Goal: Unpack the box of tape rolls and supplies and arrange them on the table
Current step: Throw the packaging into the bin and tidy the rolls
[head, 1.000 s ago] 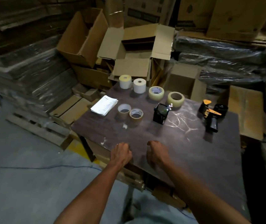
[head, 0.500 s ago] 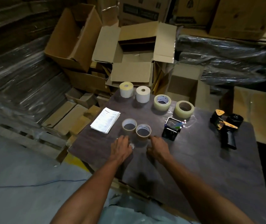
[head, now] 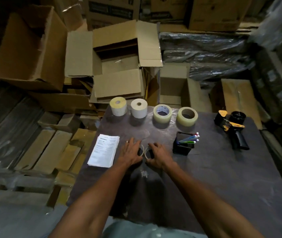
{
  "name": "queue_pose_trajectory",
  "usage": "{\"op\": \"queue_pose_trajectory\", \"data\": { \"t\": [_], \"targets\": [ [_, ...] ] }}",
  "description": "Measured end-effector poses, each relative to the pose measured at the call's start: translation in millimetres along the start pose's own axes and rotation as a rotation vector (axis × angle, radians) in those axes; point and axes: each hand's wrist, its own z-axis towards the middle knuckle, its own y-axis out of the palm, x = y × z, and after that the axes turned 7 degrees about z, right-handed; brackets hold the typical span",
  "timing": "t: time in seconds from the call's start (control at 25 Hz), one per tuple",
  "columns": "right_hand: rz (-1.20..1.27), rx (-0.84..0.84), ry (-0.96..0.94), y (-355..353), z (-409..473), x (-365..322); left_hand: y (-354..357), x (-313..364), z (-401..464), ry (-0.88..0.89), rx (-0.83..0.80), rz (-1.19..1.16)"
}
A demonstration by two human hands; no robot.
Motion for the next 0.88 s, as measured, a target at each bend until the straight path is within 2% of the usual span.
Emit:
{"op": "queue_pose_trajectory", "data": {
  "t": [0.12, 0.4, 0.68, 0.88],
  "targets": [
    [0.016, 0.010, 0.035, 4, 0, 2, 4, -4, 11, 0.054, -0.086, 0.024],
    [0.055, 0.066, 0.138, -5, -29, 33, 2, 16, 5, 0.218, -0.096, 0.068],
    [0.150, 0.152, 0.272, -21, -100, 101, 28, 90, -15, 0.315, -0.126, 0.102],
    [0.146, 0.197, 0.310, -47, -164, 165, 49, 178, -35, 0.344, -0.082, 0.091]
  ]
}}
